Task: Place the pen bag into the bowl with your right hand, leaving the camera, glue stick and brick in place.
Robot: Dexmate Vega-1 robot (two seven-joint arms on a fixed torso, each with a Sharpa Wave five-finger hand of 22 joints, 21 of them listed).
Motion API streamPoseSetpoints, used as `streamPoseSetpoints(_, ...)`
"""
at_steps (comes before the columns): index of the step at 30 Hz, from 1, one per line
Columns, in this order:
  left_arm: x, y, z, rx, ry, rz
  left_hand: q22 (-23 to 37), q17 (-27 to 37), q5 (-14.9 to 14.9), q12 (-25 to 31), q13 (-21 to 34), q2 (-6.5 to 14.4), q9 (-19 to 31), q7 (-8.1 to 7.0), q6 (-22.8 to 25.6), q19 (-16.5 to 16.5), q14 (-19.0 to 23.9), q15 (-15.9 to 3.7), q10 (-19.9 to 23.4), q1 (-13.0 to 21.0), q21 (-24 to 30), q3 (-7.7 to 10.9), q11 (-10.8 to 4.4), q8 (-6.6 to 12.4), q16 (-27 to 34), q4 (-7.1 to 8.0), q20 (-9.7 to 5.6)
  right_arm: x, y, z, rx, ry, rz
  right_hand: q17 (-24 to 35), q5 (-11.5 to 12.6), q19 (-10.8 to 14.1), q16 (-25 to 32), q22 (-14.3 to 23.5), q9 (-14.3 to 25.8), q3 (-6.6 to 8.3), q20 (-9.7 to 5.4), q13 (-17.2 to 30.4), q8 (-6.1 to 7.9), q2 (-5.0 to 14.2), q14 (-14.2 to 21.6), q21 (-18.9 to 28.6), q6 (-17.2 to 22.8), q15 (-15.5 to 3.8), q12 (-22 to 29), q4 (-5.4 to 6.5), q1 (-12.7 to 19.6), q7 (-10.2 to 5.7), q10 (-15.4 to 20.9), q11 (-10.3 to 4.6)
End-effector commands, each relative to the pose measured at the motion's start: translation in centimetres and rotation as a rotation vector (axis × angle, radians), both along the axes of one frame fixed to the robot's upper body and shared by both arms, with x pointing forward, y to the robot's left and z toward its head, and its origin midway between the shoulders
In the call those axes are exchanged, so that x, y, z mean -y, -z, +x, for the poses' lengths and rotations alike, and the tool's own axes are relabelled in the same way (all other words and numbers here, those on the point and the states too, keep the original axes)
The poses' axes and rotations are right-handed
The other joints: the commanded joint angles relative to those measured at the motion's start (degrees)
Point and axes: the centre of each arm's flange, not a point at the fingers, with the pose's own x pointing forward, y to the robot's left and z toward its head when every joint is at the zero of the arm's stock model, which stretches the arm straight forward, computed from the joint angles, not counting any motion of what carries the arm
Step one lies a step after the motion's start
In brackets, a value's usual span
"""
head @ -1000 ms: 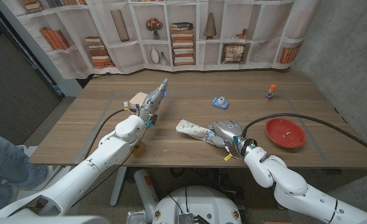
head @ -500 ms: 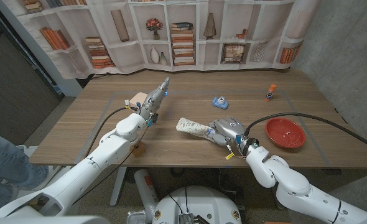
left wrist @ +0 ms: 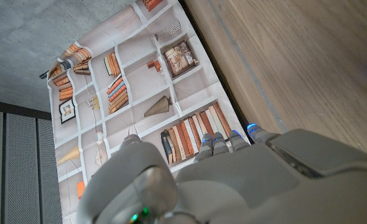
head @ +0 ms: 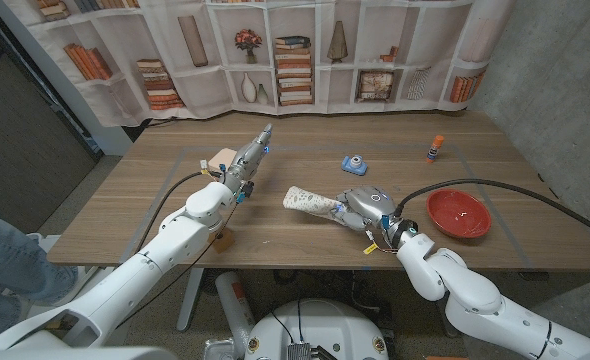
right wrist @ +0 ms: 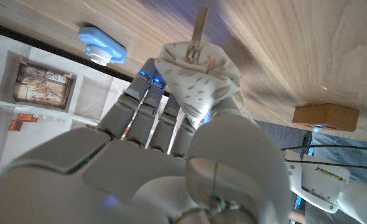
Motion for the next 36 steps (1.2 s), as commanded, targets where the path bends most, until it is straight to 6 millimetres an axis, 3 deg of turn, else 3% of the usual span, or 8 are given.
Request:
streamPoseSetpoints(1, 0.0, -0.3, -0.1, 0.007, 0.0, 0.007, 0.3, 0.2, -0.1, 0.0, 0.3, 0.4, 0.3, -0.13, -0.3, -7.4, -2.7, -0.33, -0.4, 0.3, 0.0, -0.5, 0.06, -0.21, -0.1, 0.03, -0.95, 0.4, -0.9, -0.2, 0.007, 0.001, 0.012, 0.1, -0.4, 0.2, 0.3, 0.1, 0.2, 0.36, 0.05, 0.2, 0.29, 0.1, 0.7, -0.1, 0.6, -5.64, 0.3, 0.07, 0.8, -0.02, 0.6, -0.08)
streamPoseSetpoints(36, 0.2, -0.5, -0.6, 0.016, 0.017, 0.004, 0.3, 0.2, -0.2, 0.0, 0.3, 0.6, 0.3, -0.07, -0.3, -7.4, -2.8, -0.22, -0.4, 0.5, 0.0, -0.87, -0.04, -0.18, -0.1, 0.01, -1.05, 2.6, -2.9, -1.6, 0.071, 0.053, 0.041, 0.3, -1.9, 0.0, 0.1, 0.1, 0.5, 0.83, -0.11, 0.4, 0.17, 0.32, 1.5, -0.4, 0.6, -5.66, 0.0, -0.1, 1.7, -0.09, 0.8, -0.08)
